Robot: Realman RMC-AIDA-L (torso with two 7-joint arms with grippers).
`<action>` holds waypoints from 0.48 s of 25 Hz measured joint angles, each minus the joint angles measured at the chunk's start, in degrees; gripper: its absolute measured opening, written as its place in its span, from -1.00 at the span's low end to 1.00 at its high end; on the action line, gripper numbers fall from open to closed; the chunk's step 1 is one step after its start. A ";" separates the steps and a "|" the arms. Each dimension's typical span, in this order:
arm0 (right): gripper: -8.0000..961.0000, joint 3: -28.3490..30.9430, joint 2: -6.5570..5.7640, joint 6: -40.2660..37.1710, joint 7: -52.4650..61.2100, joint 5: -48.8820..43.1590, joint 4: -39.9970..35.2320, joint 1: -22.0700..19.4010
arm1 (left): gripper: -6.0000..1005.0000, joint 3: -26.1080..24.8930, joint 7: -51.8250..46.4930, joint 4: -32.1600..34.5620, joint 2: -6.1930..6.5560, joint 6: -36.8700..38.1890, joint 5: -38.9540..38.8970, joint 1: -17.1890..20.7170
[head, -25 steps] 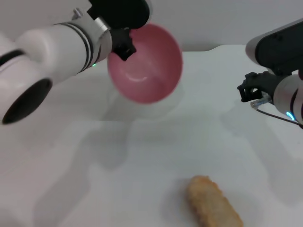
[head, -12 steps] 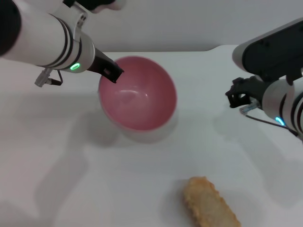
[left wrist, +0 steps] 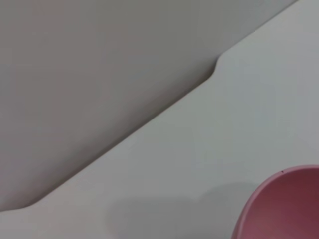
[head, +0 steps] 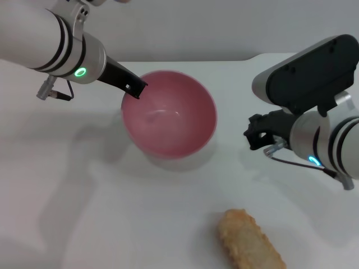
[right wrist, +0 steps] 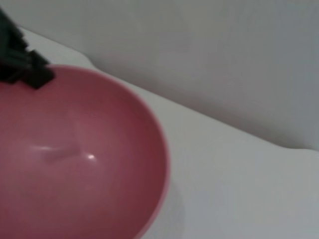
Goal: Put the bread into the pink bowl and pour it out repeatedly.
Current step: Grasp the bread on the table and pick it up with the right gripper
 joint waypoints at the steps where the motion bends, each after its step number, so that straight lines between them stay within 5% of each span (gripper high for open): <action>1: -0.99 -0.05 -0.01 -0.08 -0.11 0.82 0.04 0.04 | -0.90 -0.07 -0.08 -0.05 0.00 0.24 0.19 -0.01; 12: -0.88 -5.37 0.13 -1.00 1.55 10.32 2.17 -0.72 | -0.90 -0.11 -0.78 -2.78 -0.05 2.48 3.24 -0.19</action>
